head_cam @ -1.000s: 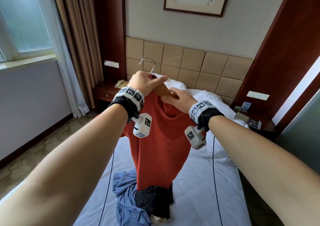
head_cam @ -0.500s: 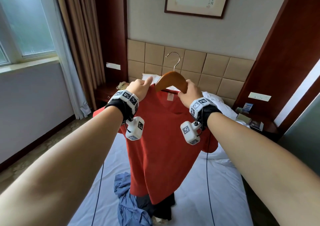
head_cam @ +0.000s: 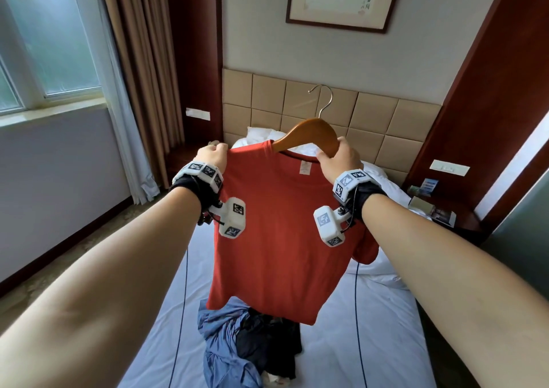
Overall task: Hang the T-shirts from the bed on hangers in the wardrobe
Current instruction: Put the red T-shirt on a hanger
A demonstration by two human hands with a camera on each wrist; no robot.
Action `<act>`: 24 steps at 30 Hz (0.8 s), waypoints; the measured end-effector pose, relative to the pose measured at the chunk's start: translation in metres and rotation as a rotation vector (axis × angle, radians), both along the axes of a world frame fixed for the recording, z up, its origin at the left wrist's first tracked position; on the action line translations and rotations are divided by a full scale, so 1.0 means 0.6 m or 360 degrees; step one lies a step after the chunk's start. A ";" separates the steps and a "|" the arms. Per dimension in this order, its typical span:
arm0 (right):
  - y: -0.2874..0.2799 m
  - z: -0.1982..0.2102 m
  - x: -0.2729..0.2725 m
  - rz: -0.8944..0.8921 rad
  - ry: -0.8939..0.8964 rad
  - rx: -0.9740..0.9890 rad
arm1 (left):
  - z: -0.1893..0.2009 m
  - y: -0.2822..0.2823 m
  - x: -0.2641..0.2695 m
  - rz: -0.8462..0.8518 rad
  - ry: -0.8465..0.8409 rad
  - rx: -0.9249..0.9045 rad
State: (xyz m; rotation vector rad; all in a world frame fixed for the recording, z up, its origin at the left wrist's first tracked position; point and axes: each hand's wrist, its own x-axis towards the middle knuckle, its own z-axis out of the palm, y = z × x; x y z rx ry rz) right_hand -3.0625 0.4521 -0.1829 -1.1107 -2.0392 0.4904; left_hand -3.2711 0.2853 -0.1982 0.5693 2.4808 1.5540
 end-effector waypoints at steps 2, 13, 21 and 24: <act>0.005 -0.002 0.002 0.0001 0.0037 -0.0017 | -0.003 -0.007 -0.008 0.0037 -0.0253 0.0239; 0.024 -0.010 0.004 -0.0005 0.0139 -0.0054 | -0.022 -0.039 -0.056 0.0167 -0.0384 0.0063; 0.016 -0.002 -0.011 0.0161 0.0030 0.0049 | 0.023 -0.005 -0.013 0.0009 0.0039 -0.0093; 0.013 0.002 -0.019 0.0227 -0.0037 0.0078 | 0.033 0.014 0.002 -0.0084 0.0215 -0.0193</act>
